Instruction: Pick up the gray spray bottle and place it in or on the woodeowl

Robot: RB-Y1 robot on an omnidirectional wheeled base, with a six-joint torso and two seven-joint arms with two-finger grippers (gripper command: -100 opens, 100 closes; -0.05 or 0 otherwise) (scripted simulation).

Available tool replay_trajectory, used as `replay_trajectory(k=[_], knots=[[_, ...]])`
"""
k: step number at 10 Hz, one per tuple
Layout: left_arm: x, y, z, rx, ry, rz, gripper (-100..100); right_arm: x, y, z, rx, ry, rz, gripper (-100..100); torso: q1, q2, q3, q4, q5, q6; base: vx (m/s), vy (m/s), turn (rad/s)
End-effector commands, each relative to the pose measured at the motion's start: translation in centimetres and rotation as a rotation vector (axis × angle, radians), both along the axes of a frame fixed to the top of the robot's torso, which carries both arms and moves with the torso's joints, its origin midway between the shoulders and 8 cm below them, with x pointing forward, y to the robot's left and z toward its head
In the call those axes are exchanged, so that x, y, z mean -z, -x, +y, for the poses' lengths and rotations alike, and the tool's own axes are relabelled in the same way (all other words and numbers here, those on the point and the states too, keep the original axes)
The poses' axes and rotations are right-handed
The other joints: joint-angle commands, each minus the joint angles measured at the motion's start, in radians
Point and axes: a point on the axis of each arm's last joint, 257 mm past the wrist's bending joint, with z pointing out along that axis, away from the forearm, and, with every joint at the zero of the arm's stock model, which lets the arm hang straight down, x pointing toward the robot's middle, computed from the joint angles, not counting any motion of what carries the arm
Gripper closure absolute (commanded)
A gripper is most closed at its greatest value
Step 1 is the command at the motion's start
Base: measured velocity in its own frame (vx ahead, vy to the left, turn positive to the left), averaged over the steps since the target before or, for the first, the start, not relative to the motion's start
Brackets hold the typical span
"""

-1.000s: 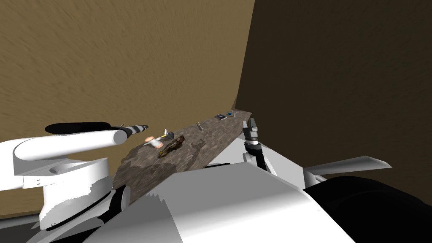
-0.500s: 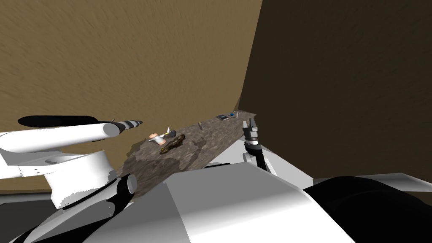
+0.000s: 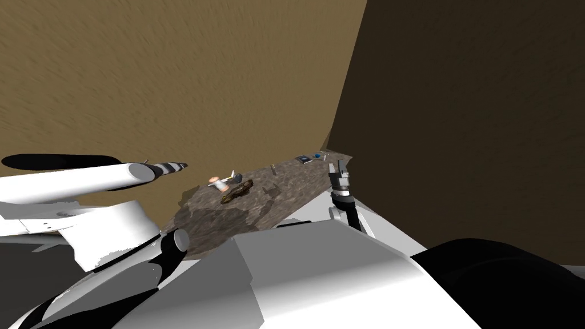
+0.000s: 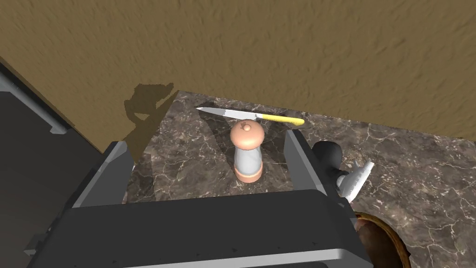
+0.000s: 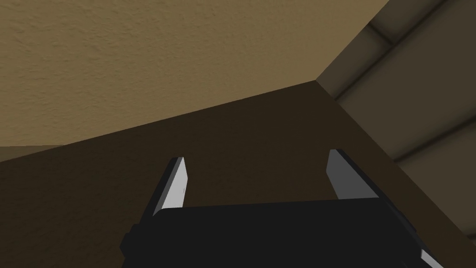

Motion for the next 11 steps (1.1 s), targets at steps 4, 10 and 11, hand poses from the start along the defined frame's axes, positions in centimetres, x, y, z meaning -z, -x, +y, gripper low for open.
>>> replay_trajectory(k=[4,10,11], knots=[[0.2,-2.2,1.1,0.037,0.007,0.029,-100,0.0,0.0,0.0,0.0,0.0,0.0,0,0.01,0.001,0.0,0.0,0.002,0.001,0.0,-0.023,-0.004],[-1.3,-3.2,3.7,0.034,0.003,-0.006,-100,0.0,0.0,0.0,0.0,0.0,0.0,0,0.001,0.001,0.001,0.0,0.0,0.001,0.004,-0.057,0.117],[-1.3,-3.7,3.6,0.049,0.003,0.005,-100,0.0,0.0,0.0,0.0,0.0,0.0,0,0.003,0.001,0.0,0.0,0.0,0.001,0.008,-0.03,-0.018]])
